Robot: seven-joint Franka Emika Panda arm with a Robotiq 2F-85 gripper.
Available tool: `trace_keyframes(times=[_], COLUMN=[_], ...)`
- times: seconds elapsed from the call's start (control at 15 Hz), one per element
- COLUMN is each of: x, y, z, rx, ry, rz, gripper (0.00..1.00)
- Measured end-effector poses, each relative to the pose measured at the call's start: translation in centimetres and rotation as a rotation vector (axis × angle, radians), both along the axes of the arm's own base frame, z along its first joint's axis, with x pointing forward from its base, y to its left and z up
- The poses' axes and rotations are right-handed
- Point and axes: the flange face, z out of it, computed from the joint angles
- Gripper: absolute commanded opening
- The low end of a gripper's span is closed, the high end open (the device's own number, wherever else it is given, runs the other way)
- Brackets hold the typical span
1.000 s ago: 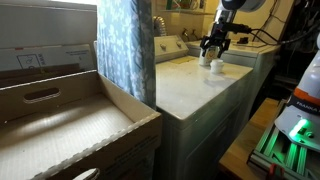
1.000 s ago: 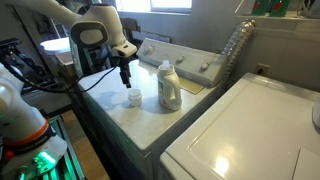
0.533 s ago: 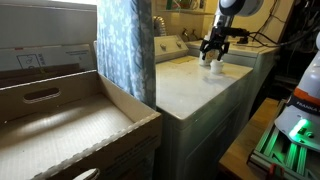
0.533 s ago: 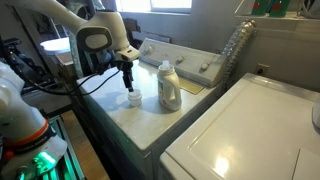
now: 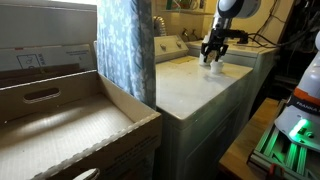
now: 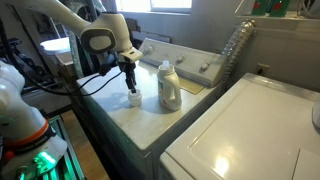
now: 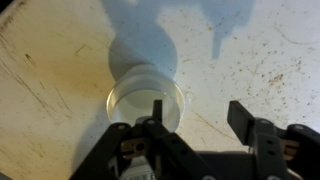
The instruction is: Pour some of contents of the container into the cap
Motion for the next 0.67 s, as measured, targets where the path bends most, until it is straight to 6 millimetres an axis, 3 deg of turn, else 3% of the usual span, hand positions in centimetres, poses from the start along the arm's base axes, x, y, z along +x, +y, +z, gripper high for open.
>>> trace_keyframes(times=[0.33,0.67], x=[0.05,0.39], y=[-0.30,-0.48], z=[-0.36,-0.02], rx=[0.003,0.004], ry=[0.008,0.000], rz=[-0.027,-0.034], gripper=[0.01,0.00])
